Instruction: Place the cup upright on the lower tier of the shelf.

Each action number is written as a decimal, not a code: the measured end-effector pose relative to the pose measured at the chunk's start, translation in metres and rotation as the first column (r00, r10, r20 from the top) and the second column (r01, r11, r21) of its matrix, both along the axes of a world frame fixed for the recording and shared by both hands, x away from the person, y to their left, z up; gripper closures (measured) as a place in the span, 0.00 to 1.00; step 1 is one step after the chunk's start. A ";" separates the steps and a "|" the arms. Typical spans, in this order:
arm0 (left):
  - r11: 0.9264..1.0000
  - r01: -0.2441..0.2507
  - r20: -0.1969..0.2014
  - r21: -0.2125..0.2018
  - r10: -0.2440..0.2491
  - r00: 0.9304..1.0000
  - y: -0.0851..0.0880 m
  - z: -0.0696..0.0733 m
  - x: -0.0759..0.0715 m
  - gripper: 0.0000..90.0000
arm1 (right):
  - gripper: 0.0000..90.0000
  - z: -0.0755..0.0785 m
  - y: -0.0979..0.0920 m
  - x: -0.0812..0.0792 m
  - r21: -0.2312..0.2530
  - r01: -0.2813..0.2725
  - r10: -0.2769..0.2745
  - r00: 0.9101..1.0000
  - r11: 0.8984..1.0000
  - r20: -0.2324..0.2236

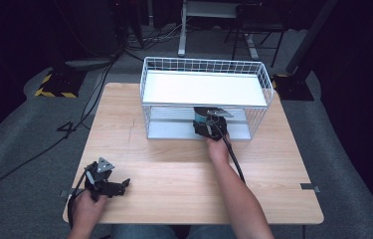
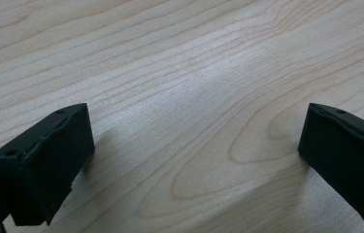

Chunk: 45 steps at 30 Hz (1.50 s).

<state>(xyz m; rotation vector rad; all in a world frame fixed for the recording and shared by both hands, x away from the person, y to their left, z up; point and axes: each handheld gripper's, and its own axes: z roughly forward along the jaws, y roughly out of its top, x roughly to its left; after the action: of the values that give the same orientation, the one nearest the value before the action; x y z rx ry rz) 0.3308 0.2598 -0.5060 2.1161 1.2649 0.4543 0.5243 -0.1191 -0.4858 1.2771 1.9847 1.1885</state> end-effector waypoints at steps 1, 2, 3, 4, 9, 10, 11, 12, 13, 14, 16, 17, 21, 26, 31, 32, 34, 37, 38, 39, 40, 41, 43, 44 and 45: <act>1.000 0.000 0.000 0.000 0.000 1.000 0.000 0.000 0.000 0.00 | 0.25 0.000 -0.001 0.001 0.007 0.000 0.000 1.000 1.000 -0.002; 1.000 0.001 0.001 0.000 -0.001 1.000 0.000 0.000 0.000 0.00 | 0.25 -0.001 -0.001 0.001 0.016 -0.002 0.002 1.000 1.000 -0.005; 1.000 0.000 0.000 0.000 0.000 1.000 0.000 0.000 0.000 0.00 | 0.25 -0.001 -0.002 0.002 0.022 -0.011 0.011 1.000 1.000 -0.008; 1.000 0.000 -0.001 0.000 0.000 1.000 0.000 0.000 0.000 0.00 | 0.25 -0.001 -0.003 0.002 0.018 -0.016 0.016 1.000 1.000 -0.008; 1.000 0.001 0.000 0.000 -0.001 1.000 0.000 0.000 0.000 0.00 | 0.21 -0.003 -0.003 0.004 0.008 -0.036 0.036 0.999 0.999 -0.021; 1.000 0.000 0.000 0.000 0.000 1.000 0.000 0.000 0.000 0.00 | 0.19 -0.003 -0.003 0.004 0.009 -0.035 0.036 0.999 0.999 -0.019; 1.000 0.001 0.000 0.000 -0.001 1.000 0.000 0.000 0.000 0.00 | 0.17 -0.003 -0.003 0.004 0.012 -0.034 0.034 0.999 0.999 -0.018; 1.000 0.000 -0.001 0.000 0.000 1.000 0.000 0.000 0.000 0.00 | 0.17 -0.003 -0.003 0.004 0.018 -0.034 0.035 0.999 0.999 -0.018; 1.000 0.000 0.000 0.000 0.000 1.000 0.000 0.000 0.000 0.00 | 0.17 -0.003 -0.003 0.003 0.020 -0.032 0.032 0.999 0.999 -0.017; 1.000 0.000 0.000 0.000 0.000 1.000 0.000 0.000 0.000 0.00 | 0.17 -0.002 -0.003 0.003 0.018 -0.031 0.031 0.999 0.999 -0.016; 1.000 0.000 -0.001 -0.001 0.000 1.000 0.000 0.000 0.000 0.00 | 0.17 -0.001 -0.002 0.002 0.011 -0.035 0.035 0.999 0.999 -0.013; 1.000 0.000 0.001 0.000 0.000 1.000 0.000 0.000 0.000 0.00 | 0.17 0.000 -0.001 0.002 0.008 -0.038 0.038 0.999 0.999 -0.012; 1.000 0.001 0.001 0.000 -0.001 1.000 0.000 0.000 0.000 0.00 | 0.16 0.003 -0.003 -0.001 0.007 -0.038 0.038 0.999 0.999 -0.002; 1.000 0.001 0.001 0.000 -0.001 1.000 0.000 0.000 0.000 0.00 | 0.16 0.006 -0.007 -0.004 0.013 -0.042 0.042 0.999 0.999 0.000; 1.000 0.001 0.000 -0.002 -0.001 1.000 0.000 0.000 0.000 0.00 | 0.16 0.011 -0.010 -0.009 0.005 -0.050 0.050 0.999 0.999 0.008; 1.000 0.003 0.000 0.001 -0.003 1.000 0.000 0.000 0.000 0.00 | 0.16 0.012 -0.011 -0.010 0.004 -0.052 0.052 0.999 0.999 0.008; 1.000 0.000 -0.001 -0.001 0.000 1.000 0.000 0.000 0.001 0.00 | 0.16 0.014 -0.012 -0.015 0.010 -0.047 0.047 0.999 0.999 -0.003; 1.000 0.001 -0.001 0.000 -0.001 1.000 0.000 0.000 0.001 0.00 | 0.17 0.015 -0.015 -0.020 -0.005 -0.054 0.054 0.998 0.999 0.007; 1.000 0.000 -0.002 -0.001 0.000 1.000 0.000 0.000 0.001 0.00 | 0.16 0.016 -0.016 -0.022 -0.006 -0.055 0.055 0.998 0.998 0.006; 1.000 -0.001 0.000 -0.001 0.001 1.000 0.000 0.000 0.001 0.00 | 0.17 0.017 -0.018 -0.025 -0.004 -0.058 0.058 0.998 0.998 0.007; 1.000 0.000 -0.002 -0.001 0.000 1.000 0.000 0.000 0.001 0.00 | 0.16 0.018 -0.019 -0.027 -0.001 -0.058 0.058 0.998 0.998 0.003; 1.000 0.000 -0.002 -0.001 0.000 1.000 0.000 0.000 0.001 0.00 | 0.16 0.019 -0.021 -0.030 -0.004 -0.062 0.062 0.998 0.998 0.003; 1.000 0.000 -0.002 -0.001 0.000 1.000 0.000 0.000 0.001 0.00 | 0.17 0.023 -0.024 -0.036 0.000 -0.070 0.070 0.998 0.998 0.001; 1.000 0.000 -0.002 -0.001 0.000 1.000 0.000 0.000 0.001 0.00 | 0.17 0.025 -0.026 -0.039 -0.001 -0.074 0.074 0.997 0.997 0.003; 1.000 0.000 -0.002 -0.001 0.000 1.000 0.000 0.000 0.001 0.00 | 0.16 0.027 -0.027 -0.042 -0.002 -0.078 0.078 0.997 0.997 -0.003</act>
<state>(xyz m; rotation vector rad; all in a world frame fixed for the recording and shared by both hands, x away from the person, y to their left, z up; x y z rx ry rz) 0.3321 0.2597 -0.5060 2.1164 1.2654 0.4519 0.4826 -0.1461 -0.4588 1.2107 2.0537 1.2216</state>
